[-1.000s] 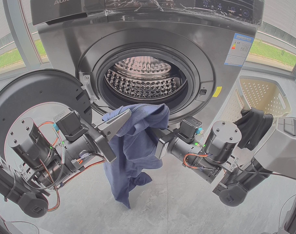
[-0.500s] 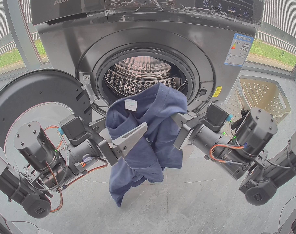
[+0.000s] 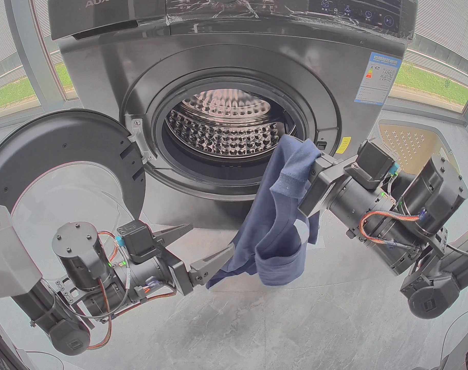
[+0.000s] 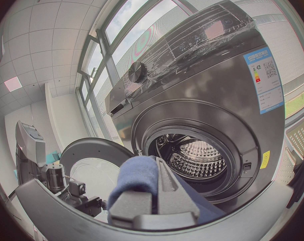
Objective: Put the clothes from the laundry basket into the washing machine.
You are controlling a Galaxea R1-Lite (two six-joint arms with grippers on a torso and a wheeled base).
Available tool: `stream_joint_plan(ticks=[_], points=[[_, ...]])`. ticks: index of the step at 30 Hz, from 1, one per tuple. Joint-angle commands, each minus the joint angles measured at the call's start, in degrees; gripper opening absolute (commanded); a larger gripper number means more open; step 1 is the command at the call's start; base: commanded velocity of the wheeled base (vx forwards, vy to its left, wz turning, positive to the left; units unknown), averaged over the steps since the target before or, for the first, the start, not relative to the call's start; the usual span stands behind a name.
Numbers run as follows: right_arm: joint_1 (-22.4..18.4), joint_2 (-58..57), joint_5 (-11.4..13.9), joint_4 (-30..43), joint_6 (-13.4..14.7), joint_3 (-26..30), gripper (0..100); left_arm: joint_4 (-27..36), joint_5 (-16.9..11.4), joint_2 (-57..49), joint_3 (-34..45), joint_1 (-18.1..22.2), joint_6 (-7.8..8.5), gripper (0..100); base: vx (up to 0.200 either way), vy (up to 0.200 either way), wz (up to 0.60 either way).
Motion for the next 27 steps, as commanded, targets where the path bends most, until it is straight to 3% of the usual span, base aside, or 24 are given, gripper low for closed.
stream_joint_plan(ticks=[1,6,9,18,27], points=[[-0.8,-0.5,-0.6,0.1,-0.1,-0.1,0,0.0,-0.2,4.1,0.2,0.0,0.27,100,0.0,0.0,0.0],[-1.1,0.0,-1.0,0.6,-0.1,-1.7,0,-0.2,-0.7,7.8,0.7,-0.4,0.45,100,0.0,0.0,0.0],[-1.4,1.4,-2.7,1.6,-0.2,-3.4,0,-0.2,-1.2,8.9,0.4,-1.1,0.54,100,0.0,0.0,0.0],[-1.3,4.1,-2.8,1.7,-0.2,-5.9,0,-0.2,-4.4,11.3,-0.3,-3.9,0.63,100,0.0,0.0,0.0],[-0.3,4.1,-2.8,1.6,-0.2,-5.8,0,-0.1,-4.0,18.9,-9.8,-1.8,0.8,100,0.0,0.0,0.0]])
